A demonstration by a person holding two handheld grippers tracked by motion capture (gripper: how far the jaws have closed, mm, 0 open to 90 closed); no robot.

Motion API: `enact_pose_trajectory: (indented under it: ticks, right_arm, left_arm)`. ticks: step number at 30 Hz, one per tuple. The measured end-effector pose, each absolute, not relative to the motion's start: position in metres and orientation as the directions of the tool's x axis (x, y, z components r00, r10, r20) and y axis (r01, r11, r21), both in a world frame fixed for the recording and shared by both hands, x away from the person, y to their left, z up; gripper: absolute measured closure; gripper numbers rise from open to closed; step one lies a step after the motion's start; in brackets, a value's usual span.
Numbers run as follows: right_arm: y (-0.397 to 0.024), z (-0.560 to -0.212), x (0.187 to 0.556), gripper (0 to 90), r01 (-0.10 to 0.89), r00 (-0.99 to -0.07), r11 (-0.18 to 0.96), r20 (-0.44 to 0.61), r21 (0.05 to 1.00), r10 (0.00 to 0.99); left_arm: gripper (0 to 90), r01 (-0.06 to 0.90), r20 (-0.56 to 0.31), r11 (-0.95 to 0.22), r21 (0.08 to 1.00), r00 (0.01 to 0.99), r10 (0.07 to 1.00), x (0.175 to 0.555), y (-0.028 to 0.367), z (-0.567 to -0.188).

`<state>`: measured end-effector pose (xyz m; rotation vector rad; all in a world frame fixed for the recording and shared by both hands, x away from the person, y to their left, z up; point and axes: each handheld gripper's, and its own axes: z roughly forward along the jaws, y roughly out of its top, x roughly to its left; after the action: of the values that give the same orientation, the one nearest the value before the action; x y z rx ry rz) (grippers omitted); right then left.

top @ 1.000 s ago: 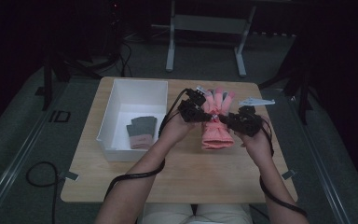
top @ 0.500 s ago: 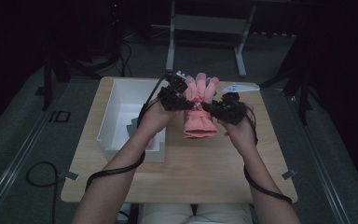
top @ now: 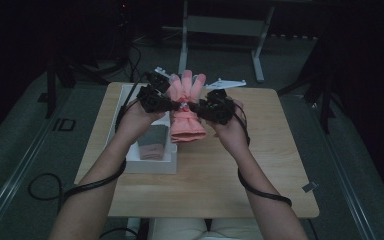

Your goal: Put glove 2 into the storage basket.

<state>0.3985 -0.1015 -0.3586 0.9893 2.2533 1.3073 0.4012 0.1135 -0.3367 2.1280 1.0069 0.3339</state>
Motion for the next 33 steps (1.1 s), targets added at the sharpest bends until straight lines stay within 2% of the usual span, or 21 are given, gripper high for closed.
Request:
enact_pose_trajectory:
  ticks: [7, 11, 15, 25, 33]
  right_arm:
    - [-0.056, -0.359, 0.403, 69.4, 0.373, -0.728, 0.346, 0.040, 0.861, 0.685]
    - [-0.032, -0.364, 0.404, 69.4, 0.377, -0.742, 0.349, 0.055, 0.858, 0.668]
    - [-0.011, -0.377, 0.405, 69.5, 0.390, -0.749, 0.348, 0.074, 0.853, 0.658]
    - [-0.009, -0.424, 0.427, 69.8, 0.488, -0.712, 0.402, 0.088, 0.775, 0.696]
    - [-0.016, -0.450, 0.435, 69.7, 0.537, -0.690, 0.421, 0.093, 0.731, 0.718]
  left_arm:
    - [78.4, 0.591, -0.085, -0.394, 0.704, 0.621, 0.779, 0.399, 0.154, -0.334]
    - [78.3, 0.606, -0.066, -0.424, 0.673, 0.621, 0.781, 0.398, 0.176, -0.336]
    - [78.2, 0.631, -0.082, -0.456, 0.627, 0.636, 0.767, 0.407, 0.194, -0.345]
    - [78.4, 0.690, -0.135, -0.431, 0.581, 0.604, 0.785, 0.432, 0.181, -0.404]
    - [78.6, 0.717, -0.140, -0.438, 0.542, 0.591, 0.794, 0.443, 0.168, -0.434]
